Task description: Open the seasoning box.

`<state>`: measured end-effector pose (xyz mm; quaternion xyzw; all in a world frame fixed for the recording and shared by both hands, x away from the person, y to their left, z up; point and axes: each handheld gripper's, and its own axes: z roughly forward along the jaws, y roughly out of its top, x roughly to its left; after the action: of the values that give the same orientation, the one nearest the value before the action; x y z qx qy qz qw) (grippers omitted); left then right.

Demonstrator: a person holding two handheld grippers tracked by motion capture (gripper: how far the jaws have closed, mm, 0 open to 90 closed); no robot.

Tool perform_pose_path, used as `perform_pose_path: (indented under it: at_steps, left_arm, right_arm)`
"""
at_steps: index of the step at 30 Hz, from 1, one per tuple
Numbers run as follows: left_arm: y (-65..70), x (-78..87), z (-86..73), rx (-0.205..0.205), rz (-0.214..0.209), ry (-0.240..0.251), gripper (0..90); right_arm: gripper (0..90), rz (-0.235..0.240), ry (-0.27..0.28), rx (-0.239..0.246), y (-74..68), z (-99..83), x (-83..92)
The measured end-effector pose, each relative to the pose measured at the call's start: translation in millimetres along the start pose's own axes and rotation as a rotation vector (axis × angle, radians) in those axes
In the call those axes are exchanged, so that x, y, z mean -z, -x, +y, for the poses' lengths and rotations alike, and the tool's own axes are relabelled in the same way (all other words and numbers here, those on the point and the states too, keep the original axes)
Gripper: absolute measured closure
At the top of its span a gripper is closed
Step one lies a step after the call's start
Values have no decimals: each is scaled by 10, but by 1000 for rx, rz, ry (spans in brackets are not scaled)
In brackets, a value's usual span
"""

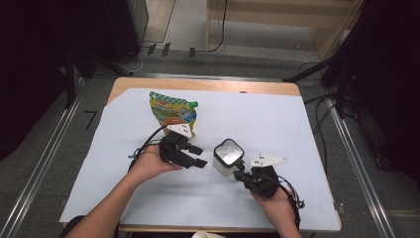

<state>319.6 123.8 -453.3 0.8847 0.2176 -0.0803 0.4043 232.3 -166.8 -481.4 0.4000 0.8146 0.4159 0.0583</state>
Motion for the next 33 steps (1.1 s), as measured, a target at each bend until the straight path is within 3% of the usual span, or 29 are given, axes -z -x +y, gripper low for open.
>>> perform_pose_path:
  at_steps: [11,18,23,28,30,33]
  left_arm:
    - [7,5,0,-3,-2,11,431]
    - [38,-18,12,-32,-33,14,430]
    - [68,-49,30,-57,-22,14,437]
    - [71,-79,74,-37,-22,46,429]
    - [68,-84,84,-40,-25,81,435]
    - [62,-94,101,-32,-17,81,439]
  right_arm:
    - [900,-52,7,-35,260,7,139]
    - [900,-83,12,-57,408,7,212]
    - [900,-97,15,-54,485,46,171]
    - [900,-114,1,-33,541,98,125]
    - [900,-105,16,-42,543,93,172]
    - [900,-106,30,-47,557,79,279]
